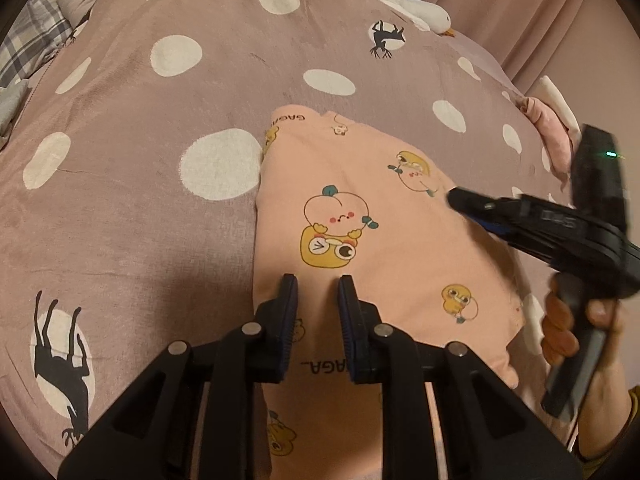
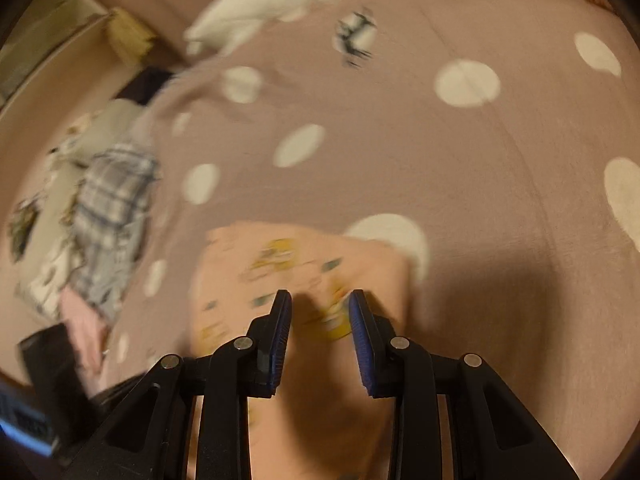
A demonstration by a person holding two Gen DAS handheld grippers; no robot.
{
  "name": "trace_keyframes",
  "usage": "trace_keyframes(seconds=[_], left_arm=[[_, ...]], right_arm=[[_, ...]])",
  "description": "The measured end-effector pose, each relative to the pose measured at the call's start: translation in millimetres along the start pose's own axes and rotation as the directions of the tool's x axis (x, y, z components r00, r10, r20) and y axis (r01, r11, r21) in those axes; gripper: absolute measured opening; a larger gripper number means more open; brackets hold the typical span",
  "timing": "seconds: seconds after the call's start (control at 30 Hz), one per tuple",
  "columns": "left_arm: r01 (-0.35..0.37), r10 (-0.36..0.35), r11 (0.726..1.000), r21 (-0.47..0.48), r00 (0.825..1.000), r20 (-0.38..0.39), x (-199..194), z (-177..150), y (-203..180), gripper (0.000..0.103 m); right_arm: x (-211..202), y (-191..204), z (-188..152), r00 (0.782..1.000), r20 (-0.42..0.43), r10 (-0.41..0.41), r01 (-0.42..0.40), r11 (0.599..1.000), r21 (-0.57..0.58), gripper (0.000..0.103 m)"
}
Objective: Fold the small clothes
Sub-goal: 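Press the folded bundle flat with both grippers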
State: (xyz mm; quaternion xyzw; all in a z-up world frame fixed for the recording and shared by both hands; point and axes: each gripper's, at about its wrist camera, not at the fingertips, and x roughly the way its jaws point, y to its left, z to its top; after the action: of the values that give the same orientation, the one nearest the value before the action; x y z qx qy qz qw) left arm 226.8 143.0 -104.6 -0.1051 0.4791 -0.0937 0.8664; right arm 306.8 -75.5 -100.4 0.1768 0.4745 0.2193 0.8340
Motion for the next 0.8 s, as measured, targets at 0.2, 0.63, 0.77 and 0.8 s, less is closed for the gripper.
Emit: trace_keyframes(seconds=[0.2,0.63,0.77,0.8], left_arm=[[-0.004,0.004,1.000,-0.022,1.000,0.007,-6.8,-1.4,0.8,0.020],[-0.096,0.093,0.995,0.038,0.993,0.072,-39.9,-60.7,-21.8,0.021],[-0.126,0.123,0.990,0.058,0.991,0.051,-30.2,-73.8,-25.8,0.021],[-0.134,0.131,0.989,0.067,0.990,0.055,-30.0,-75.9,-27.3,0.021]], right_arm=[[-25.4,3.4,-13.1,0.999,0.049,-0.001,0.002,1.000,-0.030,0.029],[-60.2,53.3,-89.0,0.998,0.056,0.027,-0.004,0.926,-0.377,0.029],[-38.2,44.9,-98.8,0.998,0.003,-0.056,0.054,0.935,-0.349,0.029],[-35.0,43.5,-100.3,0.998,0.003,-0.060,0.057,0.936,-0.348,0.029]])
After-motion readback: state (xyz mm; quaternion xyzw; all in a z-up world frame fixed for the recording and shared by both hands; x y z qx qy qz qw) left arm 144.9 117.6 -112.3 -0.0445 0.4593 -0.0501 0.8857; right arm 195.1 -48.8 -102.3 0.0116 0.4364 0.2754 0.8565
